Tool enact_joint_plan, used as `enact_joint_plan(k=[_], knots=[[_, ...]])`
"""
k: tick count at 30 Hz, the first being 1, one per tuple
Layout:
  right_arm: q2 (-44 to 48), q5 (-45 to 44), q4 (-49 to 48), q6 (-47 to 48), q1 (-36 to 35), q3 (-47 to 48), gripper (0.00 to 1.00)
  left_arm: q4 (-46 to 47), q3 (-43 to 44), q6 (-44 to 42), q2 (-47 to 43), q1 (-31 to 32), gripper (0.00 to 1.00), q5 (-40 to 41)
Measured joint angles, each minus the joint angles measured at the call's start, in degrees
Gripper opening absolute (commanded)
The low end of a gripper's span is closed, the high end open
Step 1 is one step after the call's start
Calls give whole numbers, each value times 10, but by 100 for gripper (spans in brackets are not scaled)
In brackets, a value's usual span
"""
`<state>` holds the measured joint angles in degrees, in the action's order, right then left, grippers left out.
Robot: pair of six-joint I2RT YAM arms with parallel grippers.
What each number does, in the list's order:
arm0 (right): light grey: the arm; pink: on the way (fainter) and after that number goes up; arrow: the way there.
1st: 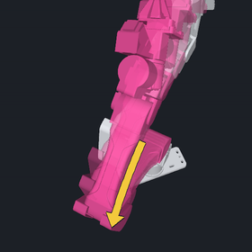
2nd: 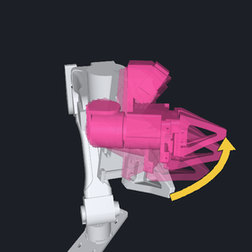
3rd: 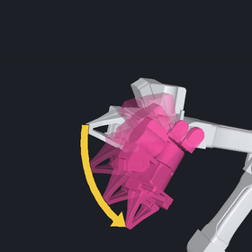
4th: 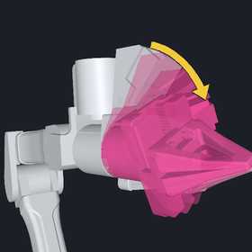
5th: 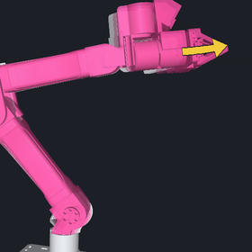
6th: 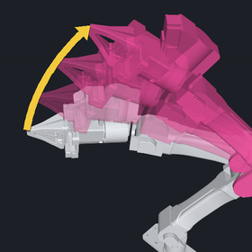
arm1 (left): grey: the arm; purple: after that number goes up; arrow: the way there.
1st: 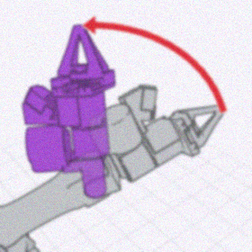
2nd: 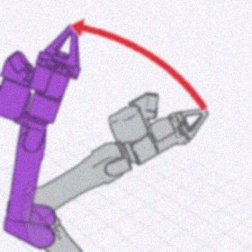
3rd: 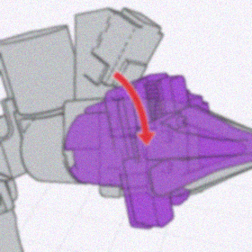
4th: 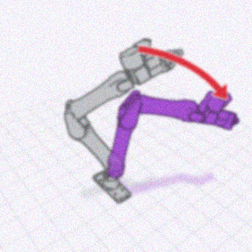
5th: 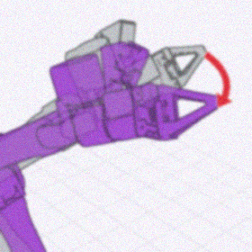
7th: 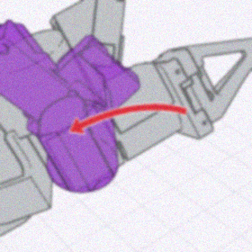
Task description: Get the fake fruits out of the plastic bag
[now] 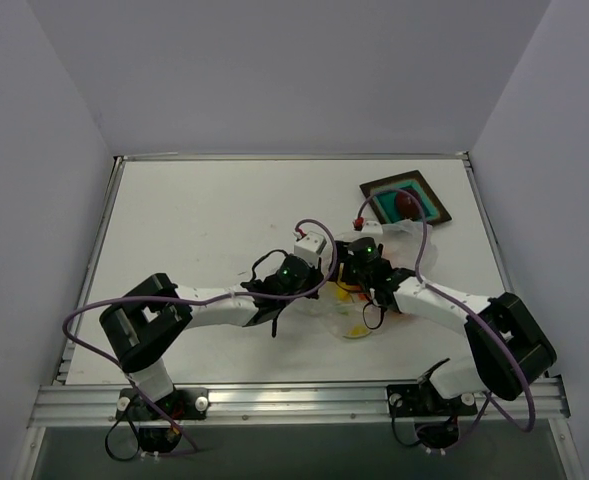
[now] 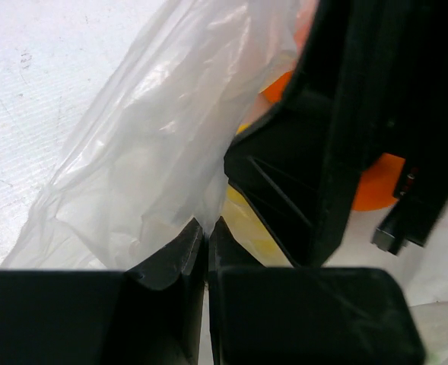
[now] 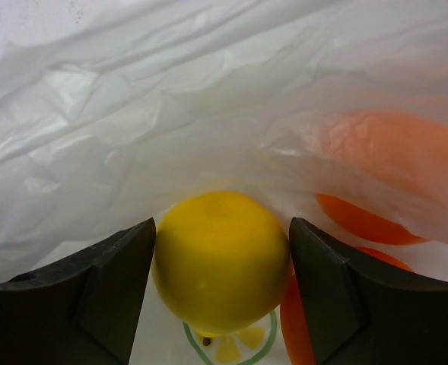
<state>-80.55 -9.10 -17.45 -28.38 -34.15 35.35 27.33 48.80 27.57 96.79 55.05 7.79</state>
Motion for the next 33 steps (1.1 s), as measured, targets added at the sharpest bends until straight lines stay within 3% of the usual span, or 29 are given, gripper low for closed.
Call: enact_joint_plan(k=[8,12,14,15,18,19,28,33], knots=[[7,51,-23,1,31,-17,66,0,0,0,0,0,2,0],[-9,71,-53,-2,41,-20,72,0,0,0,0,-1,2,0],[-9,74,-52,-2,41,-26,67,0,0,0,0,-1,2,0],[-8,77,-53,-3,41,-29,56,0,0,0,0,-1,2,0],[7,78,-43,-7,41,-34,38,0,0,0,0,-1,2,0],[19,78,-35,-9,41,-37,37,0,0,0,0,-1,2,0],[224,43,55,-30,41,-37,36,0,0,0,0,-1,2,0],[276,61,97,-43,37,-9,36,-3,0,-6,-2,-3,2,5]])
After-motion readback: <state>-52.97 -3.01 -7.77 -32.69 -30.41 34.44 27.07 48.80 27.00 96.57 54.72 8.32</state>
